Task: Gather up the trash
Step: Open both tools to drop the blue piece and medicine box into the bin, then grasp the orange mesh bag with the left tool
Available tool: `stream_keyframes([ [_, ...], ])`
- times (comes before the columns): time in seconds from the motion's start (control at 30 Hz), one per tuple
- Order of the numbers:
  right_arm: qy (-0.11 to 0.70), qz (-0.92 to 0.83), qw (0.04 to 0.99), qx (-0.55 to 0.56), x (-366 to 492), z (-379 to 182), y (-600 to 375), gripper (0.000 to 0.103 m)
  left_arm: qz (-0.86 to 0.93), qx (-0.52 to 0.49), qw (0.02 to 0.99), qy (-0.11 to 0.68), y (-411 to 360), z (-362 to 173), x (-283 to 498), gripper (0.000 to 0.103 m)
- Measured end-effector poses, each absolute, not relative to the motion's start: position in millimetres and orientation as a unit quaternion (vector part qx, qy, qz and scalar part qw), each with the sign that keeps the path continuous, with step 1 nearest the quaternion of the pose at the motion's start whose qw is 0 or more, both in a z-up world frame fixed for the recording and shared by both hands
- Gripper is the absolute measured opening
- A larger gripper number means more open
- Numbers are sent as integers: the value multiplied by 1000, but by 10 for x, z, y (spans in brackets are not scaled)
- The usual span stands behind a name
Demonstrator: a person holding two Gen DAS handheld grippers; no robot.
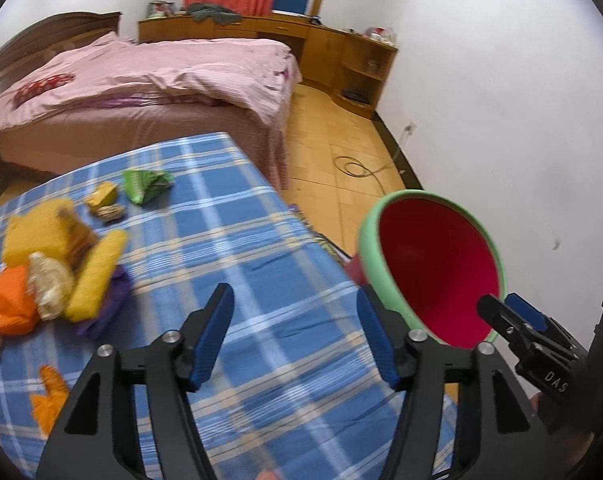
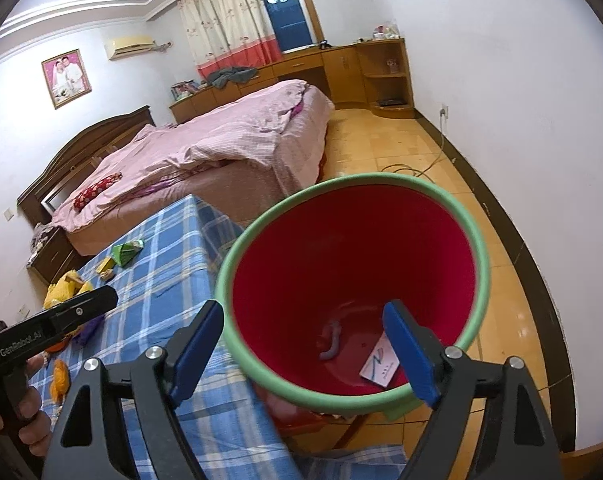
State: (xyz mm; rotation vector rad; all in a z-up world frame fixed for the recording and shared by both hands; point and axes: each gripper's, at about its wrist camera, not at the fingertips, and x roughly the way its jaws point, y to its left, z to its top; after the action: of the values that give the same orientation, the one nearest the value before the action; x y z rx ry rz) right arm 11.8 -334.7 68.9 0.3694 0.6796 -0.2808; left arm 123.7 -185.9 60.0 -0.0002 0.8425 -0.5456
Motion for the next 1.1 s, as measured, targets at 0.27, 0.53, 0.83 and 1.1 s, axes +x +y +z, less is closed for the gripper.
stream_keyframes([
  [0.27, 335, -110, 920, 169, 216, 728, -3062, 87, -207, -6, 891, 404, -1319, 598, 1250, 72],
  [0.53, 345, -87, 921, 159, 317, 723, -2799, 88, -153, -18, 899, 411, -737, 477, 1213, 72],
  [0.83, 357, -63, 920, 151, 389, 676, -2550, 89, -93, -8, 891, 445, -307, 195, 1200, 72],
  [1.1, 366, -52, 918, 145, 411, 640, -2428, 89, -68, -11, 886, 458, -165, 5, 1222, 72],
])
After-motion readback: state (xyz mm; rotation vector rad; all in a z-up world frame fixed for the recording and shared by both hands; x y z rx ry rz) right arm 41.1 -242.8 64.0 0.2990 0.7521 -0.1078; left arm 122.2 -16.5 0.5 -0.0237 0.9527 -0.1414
